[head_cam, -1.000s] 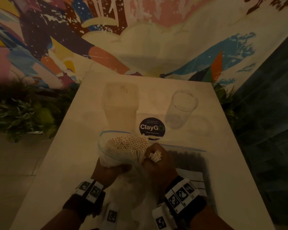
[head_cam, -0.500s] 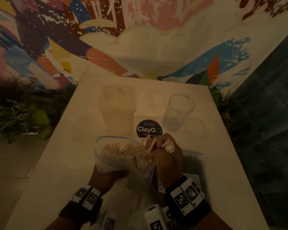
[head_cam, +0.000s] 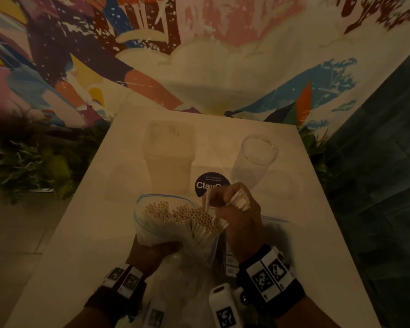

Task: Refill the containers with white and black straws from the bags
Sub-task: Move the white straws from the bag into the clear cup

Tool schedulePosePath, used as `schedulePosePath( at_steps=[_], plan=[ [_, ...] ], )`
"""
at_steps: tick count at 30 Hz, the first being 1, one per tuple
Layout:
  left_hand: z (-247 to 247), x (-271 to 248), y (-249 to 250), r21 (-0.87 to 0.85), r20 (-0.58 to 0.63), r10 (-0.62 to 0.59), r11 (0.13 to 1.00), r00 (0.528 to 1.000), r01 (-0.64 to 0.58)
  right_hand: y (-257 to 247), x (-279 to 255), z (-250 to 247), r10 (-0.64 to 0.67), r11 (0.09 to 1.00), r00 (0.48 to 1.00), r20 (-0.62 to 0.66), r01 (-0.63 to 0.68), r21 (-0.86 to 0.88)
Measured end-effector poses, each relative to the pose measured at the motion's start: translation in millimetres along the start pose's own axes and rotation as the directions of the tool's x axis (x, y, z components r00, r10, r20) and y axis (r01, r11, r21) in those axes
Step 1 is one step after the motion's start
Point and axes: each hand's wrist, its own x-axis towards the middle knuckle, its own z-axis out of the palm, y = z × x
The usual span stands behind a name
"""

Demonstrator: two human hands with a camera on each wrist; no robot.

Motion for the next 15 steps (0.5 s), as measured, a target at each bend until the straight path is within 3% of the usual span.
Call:
schedulePosePath(
  at_steps=[2, 8, 15],
  plan=[
    [-1, 0, -1, 0.003, -0.01, 0.007, 1.0, 1.0, -0.007, 3, -5, 3, -0.066, 0.982, 0.998, 0.023, 0.069, -0.174],
    [0, 1, -2, -0.005, 0.006, 0.002, 1.0, 1.0, -0.002, 27, -15, 15, -0.164, 0.918, 0.986, 0.025, 0.162, -0.361],
    [-2, 2, -7, -0.061, -0.006, -0.025, 0.998, 1.0, 0.024, -9, -2, 12, -0.262, 0.936, 0.965, -0.016, 0.25, -0.246]
  ],
)
